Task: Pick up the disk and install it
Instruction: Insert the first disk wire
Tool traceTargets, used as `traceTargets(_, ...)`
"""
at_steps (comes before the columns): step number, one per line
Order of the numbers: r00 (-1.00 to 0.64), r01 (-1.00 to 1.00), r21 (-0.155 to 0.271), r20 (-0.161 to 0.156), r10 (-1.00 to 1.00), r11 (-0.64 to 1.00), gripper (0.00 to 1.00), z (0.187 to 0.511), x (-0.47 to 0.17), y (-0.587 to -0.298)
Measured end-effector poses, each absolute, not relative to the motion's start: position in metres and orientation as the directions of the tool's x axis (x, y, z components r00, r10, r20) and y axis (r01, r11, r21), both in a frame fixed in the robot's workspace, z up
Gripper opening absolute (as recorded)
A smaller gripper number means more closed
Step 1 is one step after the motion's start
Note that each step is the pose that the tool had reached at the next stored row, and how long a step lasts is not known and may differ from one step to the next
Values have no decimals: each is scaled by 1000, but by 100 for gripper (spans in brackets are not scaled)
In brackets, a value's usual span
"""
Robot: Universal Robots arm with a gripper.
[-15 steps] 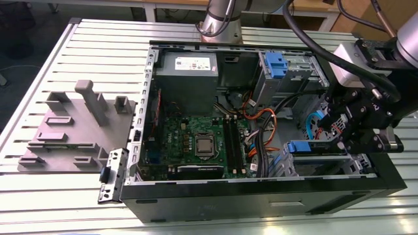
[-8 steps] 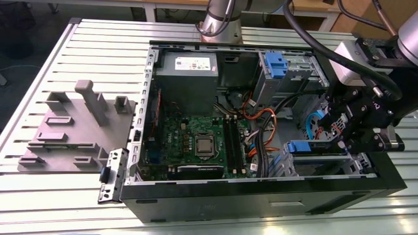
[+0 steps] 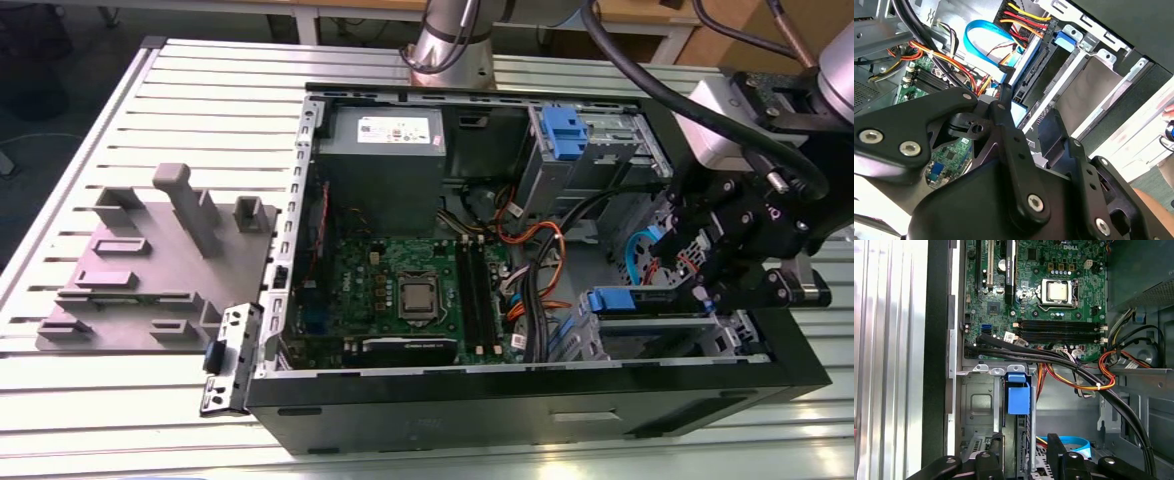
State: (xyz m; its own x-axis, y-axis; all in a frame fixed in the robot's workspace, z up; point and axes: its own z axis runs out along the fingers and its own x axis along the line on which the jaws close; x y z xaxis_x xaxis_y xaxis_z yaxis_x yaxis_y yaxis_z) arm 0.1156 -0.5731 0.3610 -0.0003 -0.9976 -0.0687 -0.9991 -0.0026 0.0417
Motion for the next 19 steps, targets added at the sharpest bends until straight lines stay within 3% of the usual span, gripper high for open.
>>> traceTargets(19, 0, -999, 42, -69, -998, -3, 48, 364, 116, -567)
